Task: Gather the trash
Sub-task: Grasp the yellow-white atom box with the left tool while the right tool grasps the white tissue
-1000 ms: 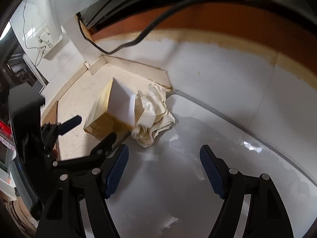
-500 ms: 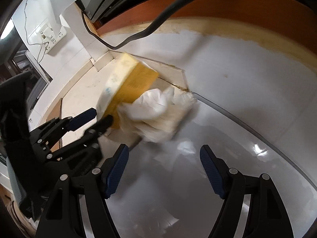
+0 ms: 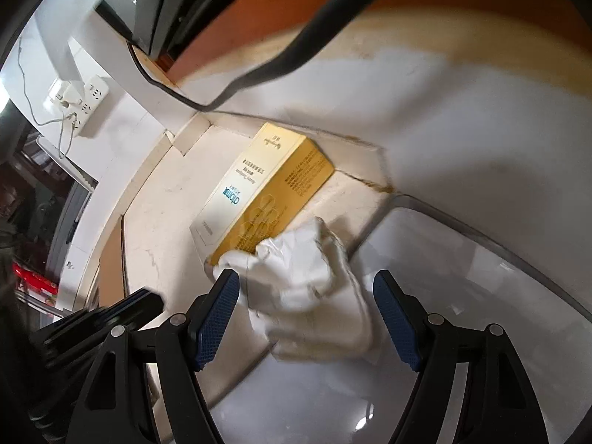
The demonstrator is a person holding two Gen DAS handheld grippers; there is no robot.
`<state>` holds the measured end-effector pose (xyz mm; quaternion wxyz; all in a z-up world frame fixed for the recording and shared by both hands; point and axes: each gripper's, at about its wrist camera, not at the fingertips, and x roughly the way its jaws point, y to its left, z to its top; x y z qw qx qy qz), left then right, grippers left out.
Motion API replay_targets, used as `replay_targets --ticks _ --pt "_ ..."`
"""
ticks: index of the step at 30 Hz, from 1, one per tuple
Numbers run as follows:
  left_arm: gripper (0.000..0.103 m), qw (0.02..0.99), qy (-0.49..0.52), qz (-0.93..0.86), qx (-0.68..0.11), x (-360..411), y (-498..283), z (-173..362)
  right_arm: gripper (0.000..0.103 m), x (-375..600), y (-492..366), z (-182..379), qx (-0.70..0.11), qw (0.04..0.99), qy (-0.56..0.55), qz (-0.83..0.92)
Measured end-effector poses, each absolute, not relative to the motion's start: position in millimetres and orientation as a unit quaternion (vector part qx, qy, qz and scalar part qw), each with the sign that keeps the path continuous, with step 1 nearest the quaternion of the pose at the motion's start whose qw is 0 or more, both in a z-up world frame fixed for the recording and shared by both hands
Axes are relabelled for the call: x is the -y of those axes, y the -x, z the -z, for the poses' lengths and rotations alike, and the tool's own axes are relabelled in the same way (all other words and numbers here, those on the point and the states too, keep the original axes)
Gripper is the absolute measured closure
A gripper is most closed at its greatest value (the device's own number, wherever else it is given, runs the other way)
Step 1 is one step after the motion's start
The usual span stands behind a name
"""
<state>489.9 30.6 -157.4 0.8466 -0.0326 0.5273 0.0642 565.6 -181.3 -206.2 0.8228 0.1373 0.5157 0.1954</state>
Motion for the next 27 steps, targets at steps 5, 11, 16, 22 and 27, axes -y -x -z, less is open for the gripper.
replay_targets --ticks 5,11,16,22,27 --pt "0.055 0.839 0.041 -0.052 -0.540 -20.8 -489.3 131.5 0.027 153.6 -578.6 212.8 -0.508 0.829 -0.106 -0.209" --pt "0.039 0.851 0.010 -0.051 -0.523 -12.2 -514.3 124.7 0.065 139.9 -578.4 212.6 -0.507 0.821 -0.093 -0.247" --pt "0.039 0.846 0.000 -0.033 -0.532 -4.6 -544.3 147.3 0.078 137.2 -572.3 202.6 -0.491 0.831 -0.077 -0.249" --pt "0.035 0.845 0.017 -0.020 -0.534 -13.6 -572.7 175.3 0.079 158.9 -567.6 198.6 -0.472 0.849 -0.084 -0.222" --pt "0.035 0.842 0.021 0.002 -0.540 -12.1 -584.8 187.7 0.079 175.4 -570.5 204.9 -0.475 0.848 -0.102 -0.212"
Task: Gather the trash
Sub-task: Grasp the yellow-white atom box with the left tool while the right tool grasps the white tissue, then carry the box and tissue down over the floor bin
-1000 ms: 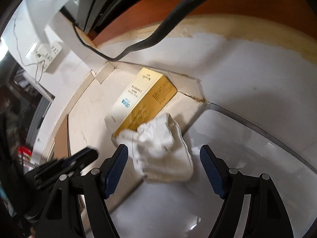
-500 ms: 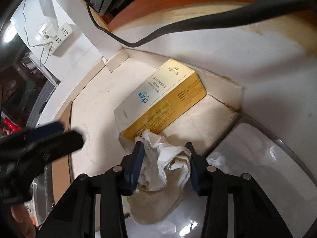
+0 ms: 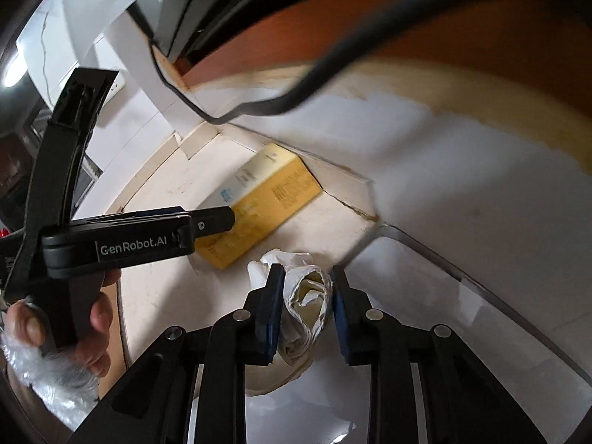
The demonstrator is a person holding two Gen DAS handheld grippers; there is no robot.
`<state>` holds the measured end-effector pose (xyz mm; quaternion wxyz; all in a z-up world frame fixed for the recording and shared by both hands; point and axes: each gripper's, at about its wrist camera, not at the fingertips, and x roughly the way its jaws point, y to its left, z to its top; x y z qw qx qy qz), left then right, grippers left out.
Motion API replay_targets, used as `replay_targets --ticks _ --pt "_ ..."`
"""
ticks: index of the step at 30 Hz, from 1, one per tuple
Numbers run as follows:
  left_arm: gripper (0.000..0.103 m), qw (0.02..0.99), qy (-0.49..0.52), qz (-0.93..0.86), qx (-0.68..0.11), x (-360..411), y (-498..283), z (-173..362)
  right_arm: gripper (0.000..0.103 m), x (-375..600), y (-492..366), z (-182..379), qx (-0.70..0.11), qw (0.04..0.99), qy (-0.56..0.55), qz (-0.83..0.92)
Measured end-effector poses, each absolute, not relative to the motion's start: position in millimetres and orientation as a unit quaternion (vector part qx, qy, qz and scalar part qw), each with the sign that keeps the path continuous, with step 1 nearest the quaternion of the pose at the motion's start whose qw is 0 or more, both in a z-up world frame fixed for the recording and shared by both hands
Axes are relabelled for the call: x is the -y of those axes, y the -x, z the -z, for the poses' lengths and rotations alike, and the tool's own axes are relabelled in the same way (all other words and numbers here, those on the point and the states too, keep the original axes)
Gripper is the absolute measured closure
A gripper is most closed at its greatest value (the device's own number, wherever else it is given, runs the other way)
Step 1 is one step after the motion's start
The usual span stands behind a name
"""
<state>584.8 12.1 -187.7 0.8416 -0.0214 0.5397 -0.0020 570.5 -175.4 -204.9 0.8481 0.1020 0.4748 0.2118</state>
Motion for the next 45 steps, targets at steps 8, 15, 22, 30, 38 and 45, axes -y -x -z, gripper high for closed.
replay_targets --ticks 8,15,22,30,38,45 --pt "0.031 0.838 0.034 0.025 -0.543 -10.3 -595.3 207.4 0.079 174.7 -571.7 207.6 -0.472 0.847 -0.109 -0.217" --pt "0.038 0.851 0.022 0.033 -0.524 -6.1 -586.6 207.1 0.079 185.6 -566.3 205.3 -0.473 0.848 -0.109 -0.214" --pt "0.043 0.854 -0.010 0.029 -0.519 5.6 -565.6 203.2 0.079 192.1 -557.5 198.3 -0.474 0.847 -0.119 -0.207" --pt "0.044 0.852 -0.009 0.019 -0.523 12.7 -523.7 178.8 0.083 195.5 -530.2 184.4 -0.469 0.852 -0.126 -0.197" --pt "0.044 0.856 0.003 0.026 -0.517 17.0 -443.7 134.7 0.083 193.8 -472.4 152.2 -0.458 0.860 -0.124 -0.189" --pt "0.044 0.870 0.010 0.044 -0.491 1.9 -347.9 92.4 0.083 182.4 -389.3 112.3 -0.436 0.876 -0.105 -0.177"
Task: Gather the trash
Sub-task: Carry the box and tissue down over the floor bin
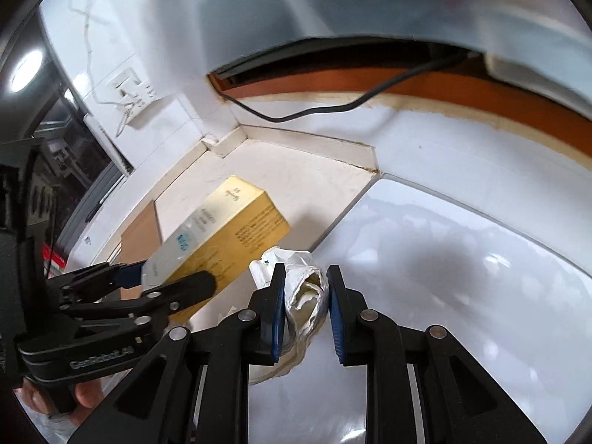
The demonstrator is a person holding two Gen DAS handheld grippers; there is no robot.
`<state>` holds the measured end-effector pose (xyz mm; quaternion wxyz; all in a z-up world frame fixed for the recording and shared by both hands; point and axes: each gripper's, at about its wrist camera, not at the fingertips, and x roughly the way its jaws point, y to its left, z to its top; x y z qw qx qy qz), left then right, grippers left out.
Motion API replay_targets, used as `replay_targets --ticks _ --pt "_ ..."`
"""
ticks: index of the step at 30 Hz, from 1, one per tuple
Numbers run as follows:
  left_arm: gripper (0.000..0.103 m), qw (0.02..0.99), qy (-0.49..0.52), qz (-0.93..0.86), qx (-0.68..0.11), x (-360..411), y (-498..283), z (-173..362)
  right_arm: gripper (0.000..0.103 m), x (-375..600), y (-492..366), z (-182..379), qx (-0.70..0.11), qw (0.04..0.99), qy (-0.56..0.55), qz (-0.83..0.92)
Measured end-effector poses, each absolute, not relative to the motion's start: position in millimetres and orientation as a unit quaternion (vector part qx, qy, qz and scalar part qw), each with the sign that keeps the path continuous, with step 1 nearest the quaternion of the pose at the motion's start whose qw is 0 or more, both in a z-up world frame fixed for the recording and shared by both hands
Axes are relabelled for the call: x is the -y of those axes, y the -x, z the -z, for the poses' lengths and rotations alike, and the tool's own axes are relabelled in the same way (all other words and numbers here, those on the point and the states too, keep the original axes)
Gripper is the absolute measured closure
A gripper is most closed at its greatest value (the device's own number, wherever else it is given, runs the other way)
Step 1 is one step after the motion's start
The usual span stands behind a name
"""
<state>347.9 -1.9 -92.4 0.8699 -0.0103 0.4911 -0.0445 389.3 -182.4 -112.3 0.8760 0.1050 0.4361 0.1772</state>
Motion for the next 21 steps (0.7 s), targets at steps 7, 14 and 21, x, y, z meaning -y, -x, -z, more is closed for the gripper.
replay_targets --ticks 7,14,21 --pt "0.044 0.875 0.016 0.058 -0.481 -18.6 -238.0 67.4 0.083 162.5 -284.7 80.8 -0.430 0.883 -0.094 -0.161" --pt "0.044 0.866 0.008 0.080 -0.493 -44.7 -145.1 79.8 0.083 134.9 -180.3 72.2 -0.429 0.888 -0.077 -0.149" --pt "0.044 0.856 -0.021 0.103 -0.507 -58.0 -75.9 113.2 0.083 107.5 -86.1 94.0 -0.449 0.881 -0.075 -0.127"
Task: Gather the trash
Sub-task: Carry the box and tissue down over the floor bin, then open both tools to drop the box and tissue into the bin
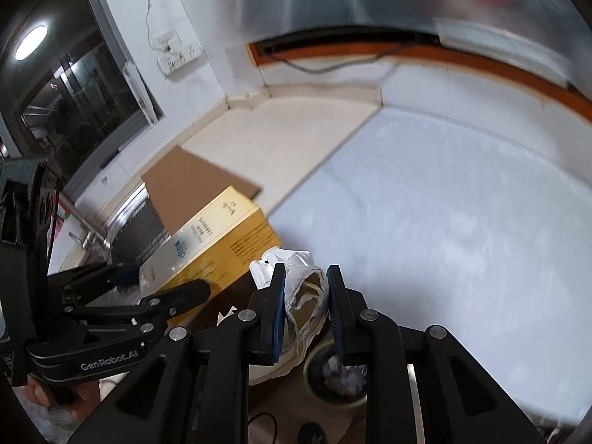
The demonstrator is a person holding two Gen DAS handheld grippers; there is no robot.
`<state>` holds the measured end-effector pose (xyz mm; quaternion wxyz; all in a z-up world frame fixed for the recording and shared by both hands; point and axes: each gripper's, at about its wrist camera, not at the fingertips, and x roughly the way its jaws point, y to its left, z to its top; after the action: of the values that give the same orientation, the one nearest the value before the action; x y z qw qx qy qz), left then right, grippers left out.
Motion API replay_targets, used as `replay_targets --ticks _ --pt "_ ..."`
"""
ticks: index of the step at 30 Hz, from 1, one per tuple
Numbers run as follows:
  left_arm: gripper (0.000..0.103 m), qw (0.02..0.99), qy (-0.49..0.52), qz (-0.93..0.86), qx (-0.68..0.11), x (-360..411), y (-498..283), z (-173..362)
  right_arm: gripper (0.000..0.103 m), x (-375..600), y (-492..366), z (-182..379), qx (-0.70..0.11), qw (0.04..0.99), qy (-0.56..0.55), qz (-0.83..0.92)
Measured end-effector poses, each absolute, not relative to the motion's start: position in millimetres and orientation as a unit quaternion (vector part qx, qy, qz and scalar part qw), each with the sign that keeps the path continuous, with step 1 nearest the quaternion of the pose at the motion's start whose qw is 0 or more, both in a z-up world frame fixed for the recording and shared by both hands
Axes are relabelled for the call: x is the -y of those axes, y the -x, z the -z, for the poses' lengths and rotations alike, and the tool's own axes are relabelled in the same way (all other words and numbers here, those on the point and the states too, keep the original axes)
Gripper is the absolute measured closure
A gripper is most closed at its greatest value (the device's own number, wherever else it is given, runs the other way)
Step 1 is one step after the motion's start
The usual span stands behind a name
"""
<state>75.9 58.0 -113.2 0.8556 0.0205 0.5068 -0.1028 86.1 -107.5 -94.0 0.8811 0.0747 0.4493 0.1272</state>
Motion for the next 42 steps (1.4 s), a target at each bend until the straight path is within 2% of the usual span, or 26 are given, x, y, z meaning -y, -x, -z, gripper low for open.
replay_targets --ticks 5,12,18,24,34,37,38,39,41,42 --pt "0.044 0.844 -0.032 0.113 -0.523 -54.7 -42.6 142.6 0.083 90.0 -25.3 139.5 -0.495 0.860 -0.068 -0.105" --pt "0.044 0.821 -0.044 0.113 -0.558 -34.1 -27.8 205.6 0.083 88.3 6.2 202.1 -0.537 0.835 -0.077 -0.086" --pt "0.044 0.795 -0.014 0.099 -0.598 -29.9 -17.2 292.9 0.083 97.5 24.3 281.9 -0.569 0.816 -0.071 -0.075" --pt "0.044 0.781 -0.013 0.072 -0.621 -25.3 -25.7 396.6 0.082 100.9 36.8 390.3 -0.604 0.791 -0.065 -0.065" --pt "0.044 0.754 -0.013 0.069 -0.653 -43.5 -61.0 538.4 0.080 93.7 11.7 538.1 -0.636 0.764 -0.080 -0.065" --pt "0.042 0.740 -0.009 0.066 -0.670 -47.2 -62.7 567.4 0.075 90.4 0.0 569.7 -0.642 0.758 -0.090 -0.073" --pt "0.038 0.736 -0.009 0.064 -0.674 -49.4 -63.5 574.2 0.070 89.1 0.0 579.8 -0.647 0.754 -0.090 -0.071" --pt "0.028 0.732 -0.010 0.061 -0.678 -52.1 -64.7 580.9 0.064 88.8 0.3 588.1 -0.652 0.749 -0.095 -0.069" --pt "0.022 0.731 -0.011 0.055 -0.680 -55.6 -65.5 587.0 0.057 89.3 -2.8 594.3 -0.654 0.746 -0.105 -0.065" --pt "0.022 0.730 -0.012 0.052 -0.681 -57.8 -65.7 589.3 0.055 91.2 -9.7 595.0 -0.653 0.747 -0.108 -0.062"
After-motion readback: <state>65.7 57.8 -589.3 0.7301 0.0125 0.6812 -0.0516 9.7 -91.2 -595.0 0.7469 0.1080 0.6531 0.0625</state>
